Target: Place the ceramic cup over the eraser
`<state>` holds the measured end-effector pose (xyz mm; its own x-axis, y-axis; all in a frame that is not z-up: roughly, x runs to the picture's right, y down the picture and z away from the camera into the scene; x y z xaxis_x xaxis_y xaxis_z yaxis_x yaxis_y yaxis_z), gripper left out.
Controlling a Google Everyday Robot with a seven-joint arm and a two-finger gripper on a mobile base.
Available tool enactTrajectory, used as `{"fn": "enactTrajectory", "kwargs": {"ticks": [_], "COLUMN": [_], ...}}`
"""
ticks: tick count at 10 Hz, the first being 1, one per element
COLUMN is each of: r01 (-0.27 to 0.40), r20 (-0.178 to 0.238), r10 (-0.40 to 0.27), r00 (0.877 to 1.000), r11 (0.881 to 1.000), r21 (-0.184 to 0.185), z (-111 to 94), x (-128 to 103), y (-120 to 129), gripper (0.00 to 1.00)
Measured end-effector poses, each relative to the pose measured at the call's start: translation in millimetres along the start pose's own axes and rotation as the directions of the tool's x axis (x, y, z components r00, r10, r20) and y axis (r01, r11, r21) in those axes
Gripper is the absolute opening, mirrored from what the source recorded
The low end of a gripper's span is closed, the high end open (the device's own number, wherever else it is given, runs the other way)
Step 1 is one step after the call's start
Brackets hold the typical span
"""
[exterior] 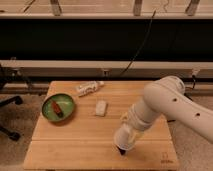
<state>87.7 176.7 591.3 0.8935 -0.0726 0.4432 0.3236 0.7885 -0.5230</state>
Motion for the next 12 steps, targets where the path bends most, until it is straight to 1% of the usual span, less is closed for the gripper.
{"fn": "enactTrajectory", "kwargs": {"ticks": [3, 7, 9, 12], "r01": [0.009, 0.013, 0.013, 0.011], "r20": [0.008, -0.002, -0.005, -0.007], "r10": [-0.009, -0.013, -0.013, -0.012], "r00": [1.0, 1.0, 1.0, 1.0], "r11": [1.0, 0.999, 0.999, 0.998], "r21": [-0.007, -0.039, -0.049, -0.054], "z": [7.3, 26.8, 34.1, 44.3], "x": [-6.4, -9.3, -10.3, -11.4], "y": [-4.6, -2.2, -0.3, 1.4], "gripper": [0.0, 0.0, 0.0, 0.0]}}
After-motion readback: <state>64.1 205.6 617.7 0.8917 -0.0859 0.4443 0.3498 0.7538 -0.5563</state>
